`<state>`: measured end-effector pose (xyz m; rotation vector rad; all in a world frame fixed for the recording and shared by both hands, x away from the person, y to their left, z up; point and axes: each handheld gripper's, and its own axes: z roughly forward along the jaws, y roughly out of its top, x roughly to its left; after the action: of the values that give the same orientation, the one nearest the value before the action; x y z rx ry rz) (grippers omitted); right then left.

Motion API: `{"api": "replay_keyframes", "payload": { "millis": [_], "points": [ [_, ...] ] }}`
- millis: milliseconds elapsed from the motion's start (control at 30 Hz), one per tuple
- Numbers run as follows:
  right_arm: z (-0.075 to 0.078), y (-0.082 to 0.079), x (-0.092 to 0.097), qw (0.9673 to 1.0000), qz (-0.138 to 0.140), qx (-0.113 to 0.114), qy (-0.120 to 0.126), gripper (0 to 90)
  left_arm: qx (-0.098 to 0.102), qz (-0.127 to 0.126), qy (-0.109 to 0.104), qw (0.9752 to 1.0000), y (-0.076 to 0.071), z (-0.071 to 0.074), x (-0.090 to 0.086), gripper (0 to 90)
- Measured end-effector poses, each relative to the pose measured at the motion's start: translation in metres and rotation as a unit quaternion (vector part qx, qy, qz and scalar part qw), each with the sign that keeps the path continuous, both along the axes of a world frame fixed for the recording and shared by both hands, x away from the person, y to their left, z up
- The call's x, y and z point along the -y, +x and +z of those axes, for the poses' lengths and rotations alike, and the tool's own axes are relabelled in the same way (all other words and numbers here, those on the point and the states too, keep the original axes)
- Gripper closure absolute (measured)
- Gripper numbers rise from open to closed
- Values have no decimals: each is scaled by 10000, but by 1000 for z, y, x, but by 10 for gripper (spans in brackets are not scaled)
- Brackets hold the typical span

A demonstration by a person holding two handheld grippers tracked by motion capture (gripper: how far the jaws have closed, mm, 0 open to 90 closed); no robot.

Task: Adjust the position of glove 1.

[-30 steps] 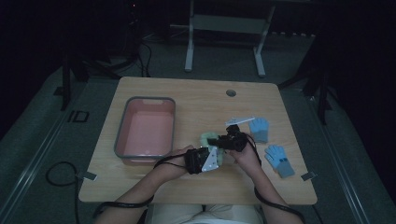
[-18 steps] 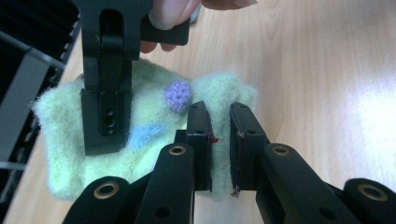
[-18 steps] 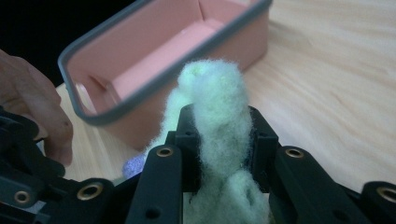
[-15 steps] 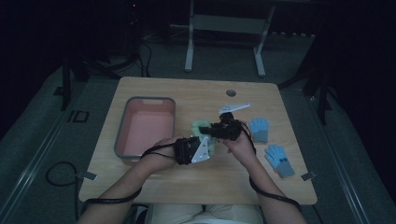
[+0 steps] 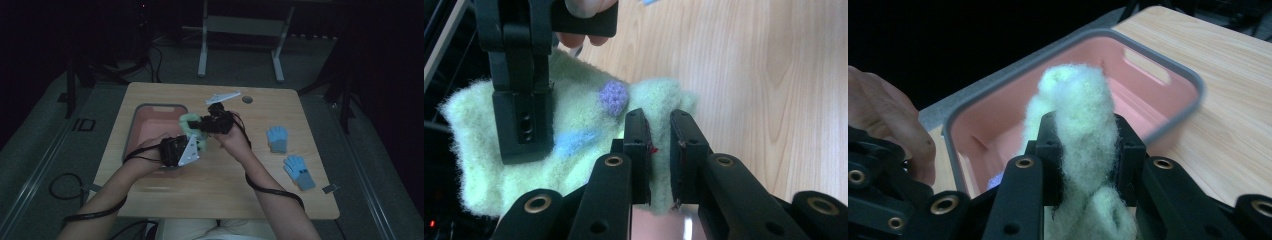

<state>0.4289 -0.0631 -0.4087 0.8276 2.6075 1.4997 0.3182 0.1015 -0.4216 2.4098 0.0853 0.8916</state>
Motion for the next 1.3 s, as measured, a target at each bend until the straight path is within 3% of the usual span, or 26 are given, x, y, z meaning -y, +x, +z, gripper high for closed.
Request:
{"api": "replay_keyframes", "payload": {
  "millis": [33, 267, 467, 667, 833, 1033, 1167, 1300],
  "points": [
    [0, 0, 0, 10000, 0, 0, 0, 721, 0, 0, 0, 10000, 0, 0, 0, 798],
    [-5, 4, -46, 9997, 235, -47, 87, 721, -71, 297, 171, 9994, -4, -3, -38, 798],
    [-24, 7, -75, 9994, 324, -110, 39, 721, -306, 448, 260, 9982, -1, -19, -62, 798],
    [-53, 17, -89, 9989, 237, -412, -53, 721, -501, 483, 407, 9967, 10, -41, -68, 798],
    [-65, 24, -90, 9985, 125, -485, -221, 719, -700, 471, 530, 9950, 22, -51, -66, 798],
    [-74, 35, -91, 9977, -50, -568, -368, 667, -1025, 430, 679, 9915, 42, -61, -62, 797],
    [-75, 36, -88, 9972, -188, -468, -546, 553, -1337, 409, 865, 9864, 52, -66, -59, 795],
    [-71, 38, -75, 9976, -347, -474, -372, 493, -1561, 402, 1089, 9809, 58, -74, -55, 792]
  ]
}}
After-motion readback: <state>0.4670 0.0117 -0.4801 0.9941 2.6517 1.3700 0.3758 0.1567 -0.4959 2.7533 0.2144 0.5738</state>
